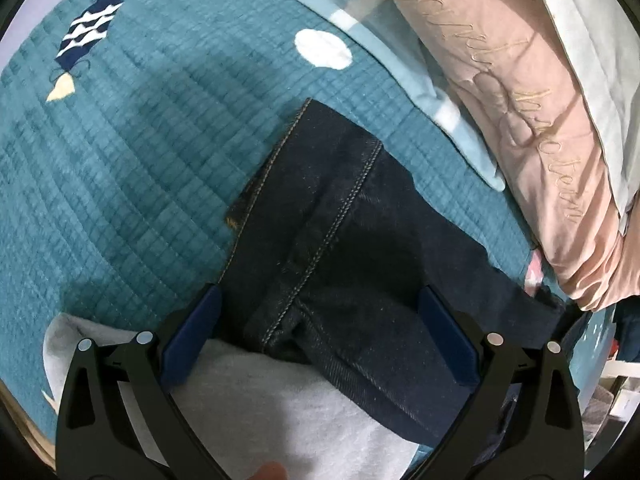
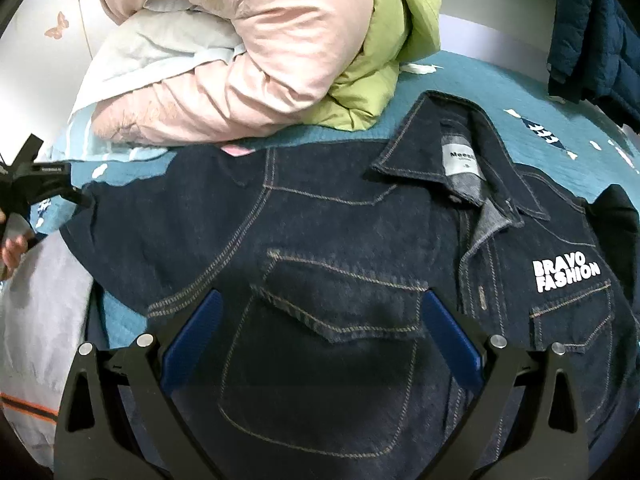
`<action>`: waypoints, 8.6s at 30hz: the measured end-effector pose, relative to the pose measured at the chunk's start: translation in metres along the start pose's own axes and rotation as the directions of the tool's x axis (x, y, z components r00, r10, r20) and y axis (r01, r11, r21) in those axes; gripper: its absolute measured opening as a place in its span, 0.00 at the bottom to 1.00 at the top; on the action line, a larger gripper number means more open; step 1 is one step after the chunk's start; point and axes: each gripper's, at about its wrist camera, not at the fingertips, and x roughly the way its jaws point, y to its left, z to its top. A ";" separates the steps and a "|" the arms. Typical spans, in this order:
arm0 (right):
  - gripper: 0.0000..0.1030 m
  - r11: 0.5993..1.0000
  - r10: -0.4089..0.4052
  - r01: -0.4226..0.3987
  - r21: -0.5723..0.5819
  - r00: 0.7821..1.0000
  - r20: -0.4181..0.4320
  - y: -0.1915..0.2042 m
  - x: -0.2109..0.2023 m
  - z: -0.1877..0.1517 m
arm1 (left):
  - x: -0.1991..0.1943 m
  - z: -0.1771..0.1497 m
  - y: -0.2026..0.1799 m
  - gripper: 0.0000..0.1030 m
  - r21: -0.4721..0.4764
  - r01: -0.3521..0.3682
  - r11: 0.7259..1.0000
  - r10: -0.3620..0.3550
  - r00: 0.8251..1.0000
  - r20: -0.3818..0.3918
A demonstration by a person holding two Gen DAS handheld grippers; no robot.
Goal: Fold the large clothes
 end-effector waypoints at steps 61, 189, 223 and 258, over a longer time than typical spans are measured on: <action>0.26 0.904 0.066 -0.068 0.422 0.998 0.021 -0.317 -0.128 -0.123 | -0.006 -0.313 -0.409 0.14 0.626 0.166 0.762 -0.297 0.949 0.110; 0.03 0.868 0.164 -0.081 0.491 0.978 -0.129 -0.277 -0.013 -0.055 | 0.037 -0.275 -0.303 0.66 0.511 0.230 0.828 -0.262 0.965 -0.010; 0.47 0.896 0.064 0.056 0.442 0.966 -0.252 -0.378 0.040 0.076 | 0.079 -0.106 -0.330 0.69 0.467 -0.022 0.884 0.004 0.999 0.040; 0.06 0.949 0.122 -0.139 0.283 0.990 0.075 -0.324 -0.124 0.067 | -0.074 -0.218 -0.338 0.09 0.648 0.001 0.762 -0.198 0.952 0.232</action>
